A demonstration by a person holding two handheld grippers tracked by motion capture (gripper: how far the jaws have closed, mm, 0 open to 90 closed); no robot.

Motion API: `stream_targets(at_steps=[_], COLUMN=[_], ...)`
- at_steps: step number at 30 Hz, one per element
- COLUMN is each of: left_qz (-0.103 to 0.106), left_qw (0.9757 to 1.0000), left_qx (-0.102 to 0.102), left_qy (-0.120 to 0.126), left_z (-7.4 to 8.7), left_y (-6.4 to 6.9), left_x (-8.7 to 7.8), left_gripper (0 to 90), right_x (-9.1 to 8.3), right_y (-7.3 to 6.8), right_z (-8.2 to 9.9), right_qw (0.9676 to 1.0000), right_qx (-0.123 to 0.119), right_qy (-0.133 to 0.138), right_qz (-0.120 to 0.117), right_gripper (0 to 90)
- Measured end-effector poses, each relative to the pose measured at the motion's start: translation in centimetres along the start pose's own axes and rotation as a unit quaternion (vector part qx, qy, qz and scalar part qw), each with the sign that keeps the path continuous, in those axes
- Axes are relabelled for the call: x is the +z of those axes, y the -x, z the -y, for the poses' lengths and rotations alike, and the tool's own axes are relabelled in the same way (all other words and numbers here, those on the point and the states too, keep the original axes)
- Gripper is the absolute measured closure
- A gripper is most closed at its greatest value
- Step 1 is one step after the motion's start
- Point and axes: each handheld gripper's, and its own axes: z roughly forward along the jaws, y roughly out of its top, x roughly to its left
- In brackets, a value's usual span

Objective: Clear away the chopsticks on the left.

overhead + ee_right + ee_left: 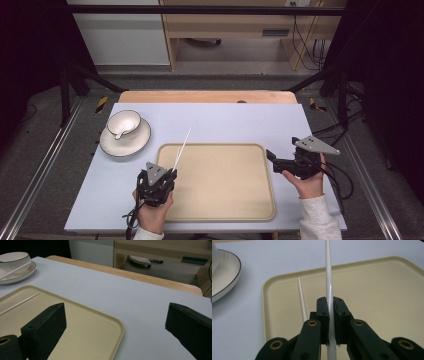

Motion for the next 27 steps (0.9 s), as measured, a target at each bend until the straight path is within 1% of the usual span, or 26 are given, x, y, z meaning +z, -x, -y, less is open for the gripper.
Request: stream_targets(at_steps=[1, 2, 3, 4, 5, 8, 9, 13, 14, 15, 20, 21, 23, 24, 26, 27], left_qz=[0.002, 0.002, 0.0, 0.0, 0.002, 0.003, 0.004, 0.003, 0.003, 0.002, -0.001, -0.003, -0.003, -0.004, -0.004, -0.005], left_qw=[1.0, 1.0, 0.9998, 0.9998, 0.9998, 0.9997, 0.9997, 0.9994, 0.9994, 0.9993, 0.999, 0.9988, 0.9986, 0.9985, 0.9984, 0.9981], left_qx=[-0.008, -0.008, -0.019, -0.019, -0.022, -0.022, -0.02, -0.023, -0.023, -0.02, -0.022, -0.018, -0.022, -0.019, -0.02, -0.018], left_qy=[0.0, 0.0, 0.0, 0.0, -0.004, -0.008, -0.012, -0.024, -0.024, -0.032, -0.04, -0.046, -0.047, -0.052, -0.052, -0.059], left_z=[0.3, 0.3, 0.7, 0.7, 1.1, 1.6, 1.8, 2.5, 2.5, 2.7, 3.0, 3.2, 3.3, 3.3, 3.3, 3.4], left_y=[0.1, 0.1, 0.4, 0.4, 0.6, 0.9, 1.0, 1.4, 1.4, 1.6, 1.7, 1.7, 1.8, 1.8, 1.8, 1.8], left_x=[0.1, 0.1, 0.3, 0.3, 0.5, 0.9, 1.0, 1.8, 1.8, 2.1, 2.5, 2.6, 2.8, 2.9, 3.0, 3.1], left_gripper=[84.3, 84.3, 84.3, 84.3, 84.3, 84.3, 84.3, 84.3, 84.3, 84.3, 84.3, 84.3, 84.3, 84.2, 84.3, 84.2], right_x=[0.1, 0.1, 0.1, 0.2, 0.2, 0.3, 0.3, 0.5, 0.5, 0.5, 0.6, 0.7, 0.7, 0.7, 0.8, 0.8], right_y=[-0.1, -0.1, -0.1, -0.1, -0.1, -0.2, -0.2, -0.3, -0.3, -0.3, -0.3, -0.4, -0.4, -0.4, -0.4, -0.4], right_z=[0.0, 0.0, 0.0, 0.1, 0.1, 0.1, 0.1, 0.2, 0.2, 0.2, 0.2, 0.3, 0.3, 0.3, 0.3, 0.3], right_qw=[1.0, 1.0, 1.0, 1.0, 1.0, 1.0, 1.0, 1.0, 0.9999, 0.9999, 0.9999, 0.9999, 0.9999, 0.9999, 0.9998, 0.9998], right_qx=[0.001, 0.001, 0.0, -0.001, -0.001, -0.001, -0.001, -0.001, -0.005, -0.004, -0.003, -0.004, -0.005, -0.005, -0.006, -0.005], right_qy=[-0.001, -0.001, -0.002, -0.003, -0.004, -0.006, -0.006, -0.009, -0.01, -0.011, -0.013, -0.013, -0.015, -0.016, -0.016, -0.017], right_qz=[0.0, 0.0, 0.0, 0.0, -0.001, -0.002, -0.002, -0.002, -0.002, -0.002, -0.002, -0.002, -0.002, -0.002, -0.002, -0.003], right_gripper=[3.8, 3.8, 3.9, 3.9, 3.9, 3.9, 3.9, 3.9, 3.9, 3.9, 3.9, 3.8, 3.9, 3.9, 3.9, 3.9])
